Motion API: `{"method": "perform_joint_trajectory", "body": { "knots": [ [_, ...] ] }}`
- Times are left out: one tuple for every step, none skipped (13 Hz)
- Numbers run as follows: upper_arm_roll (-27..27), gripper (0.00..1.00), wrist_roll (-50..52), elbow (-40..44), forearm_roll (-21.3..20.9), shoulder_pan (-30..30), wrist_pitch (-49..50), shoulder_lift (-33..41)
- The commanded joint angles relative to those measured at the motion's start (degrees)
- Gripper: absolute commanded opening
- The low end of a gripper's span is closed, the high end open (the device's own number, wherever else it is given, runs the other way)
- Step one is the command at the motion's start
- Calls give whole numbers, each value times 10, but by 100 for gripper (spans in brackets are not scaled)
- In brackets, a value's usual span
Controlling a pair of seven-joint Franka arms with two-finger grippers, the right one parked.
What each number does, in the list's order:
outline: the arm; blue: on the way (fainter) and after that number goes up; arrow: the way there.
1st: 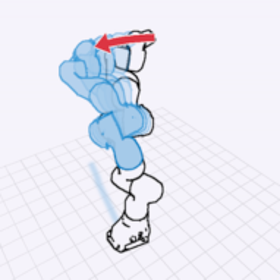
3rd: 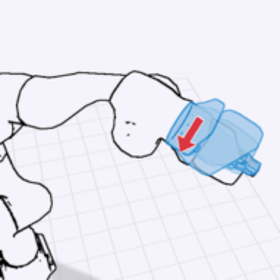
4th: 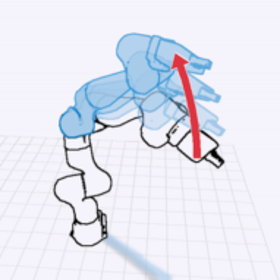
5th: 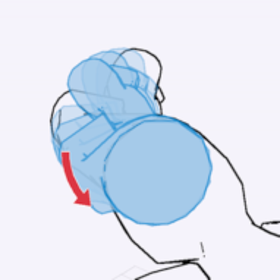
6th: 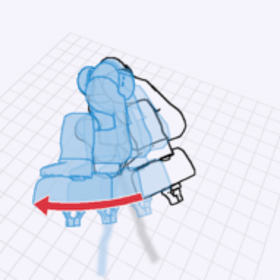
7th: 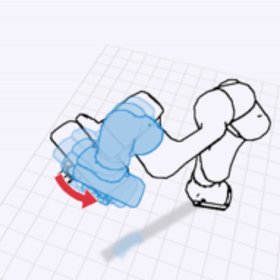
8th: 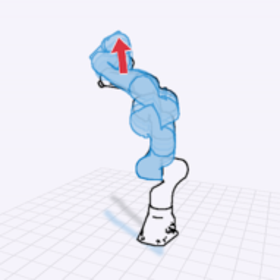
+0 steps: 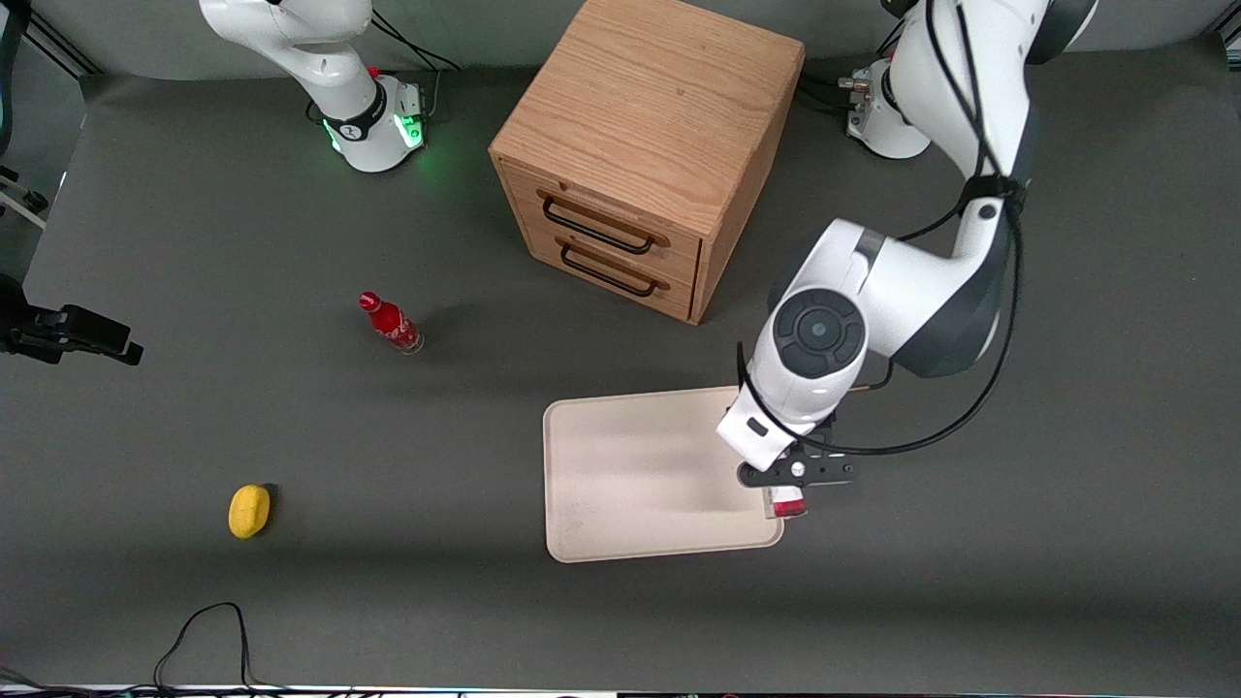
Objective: Place red cookie box on tray
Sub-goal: 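Carry the held cookie box over the white tray with the left gripper, then lower the cookie box onto the tray and open the left gripper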
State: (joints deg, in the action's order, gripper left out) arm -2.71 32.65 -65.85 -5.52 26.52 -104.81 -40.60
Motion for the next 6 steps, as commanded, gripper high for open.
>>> {"method": "perform_joint_trajectory", "body": {
  "knots": [
    [3,0,22,-79,-1,3,-74,15],
    [3,0,32,-92,-2,3,-100,6],
    [3,0,40,-103,-4,4,-125,-2],
    [3,0,47,-110,-5,4,-142,-7],
    [3,0,51,-113,-5,4,-152,-14],
    [3,0,58,-113,-6,4,-159,-20]
  ]
}}
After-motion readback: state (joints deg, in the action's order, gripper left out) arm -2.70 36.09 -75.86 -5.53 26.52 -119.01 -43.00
